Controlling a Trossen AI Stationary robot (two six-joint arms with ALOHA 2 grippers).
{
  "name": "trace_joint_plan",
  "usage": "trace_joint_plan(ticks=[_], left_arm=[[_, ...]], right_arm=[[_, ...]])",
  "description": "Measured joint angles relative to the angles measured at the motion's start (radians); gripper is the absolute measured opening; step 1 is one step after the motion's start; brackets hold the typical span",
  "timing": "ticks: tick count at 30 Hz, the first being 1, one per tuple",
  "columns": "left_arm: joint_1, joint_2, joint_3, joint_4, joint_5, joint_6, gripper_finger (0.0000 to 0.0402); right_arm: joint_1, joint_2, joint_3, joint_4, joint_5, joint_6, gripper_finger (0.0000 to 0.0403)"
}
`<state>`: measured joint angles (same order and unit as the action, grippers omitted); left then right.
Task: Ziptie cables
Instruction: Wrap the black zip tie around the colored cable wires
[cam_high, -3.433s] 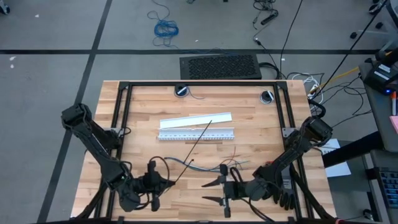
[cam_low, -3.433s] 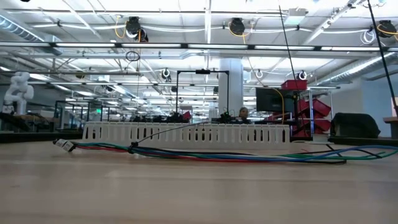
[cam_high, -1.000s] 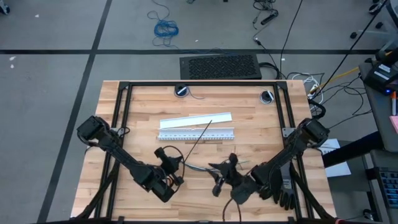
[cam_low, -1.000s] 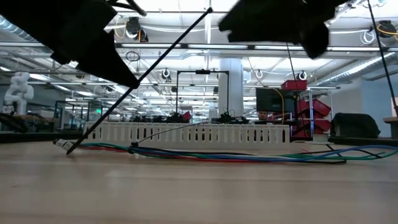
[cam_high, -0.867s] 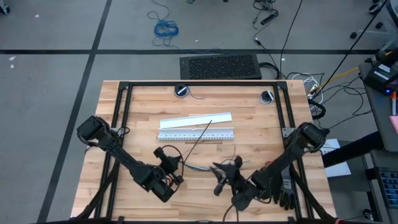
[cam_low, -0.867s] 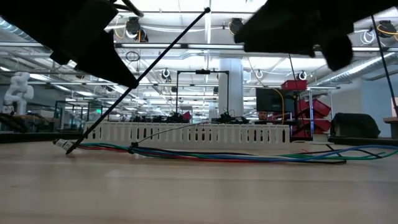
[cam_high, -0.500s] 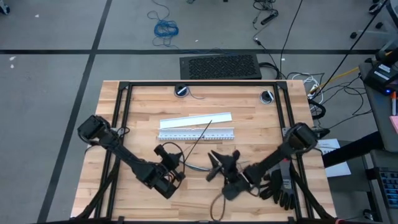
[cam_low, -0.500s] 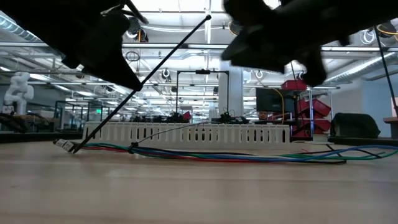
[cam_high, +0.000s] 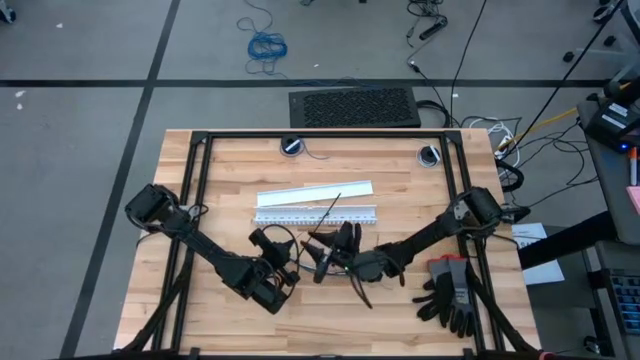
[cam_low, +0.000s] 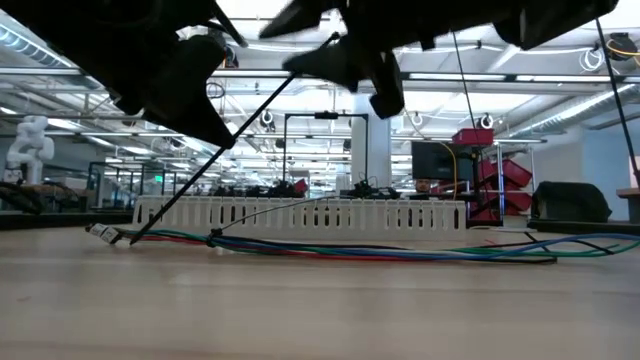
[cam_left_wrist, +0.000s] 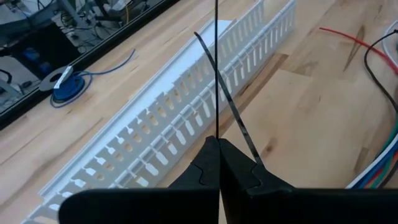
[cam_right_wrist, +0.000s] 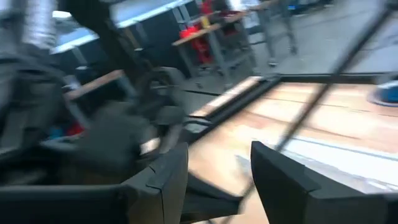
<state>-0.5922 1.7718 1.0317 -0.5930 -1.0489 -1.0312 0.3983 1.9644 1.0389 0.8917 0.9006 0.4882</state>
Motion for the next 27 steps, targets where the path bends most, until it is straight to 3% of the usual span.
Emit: trace_joint_plan(ticks=[16, 27], left_arm=[[-0.003, 0.000, 0.000, 0.000, 0.000, 0.018, 0.0000], [-0.003, 0.000, 0.000, 0.001, 0.000, 0.018, 0.0000]], right_arm=[[0.004, 0.001, 0.000, -0.135, 0.141, 0.095, 0.0141], [-0.036, 0.001, 0.000, -0.124, 0.087, 0.091, 0.0140]])
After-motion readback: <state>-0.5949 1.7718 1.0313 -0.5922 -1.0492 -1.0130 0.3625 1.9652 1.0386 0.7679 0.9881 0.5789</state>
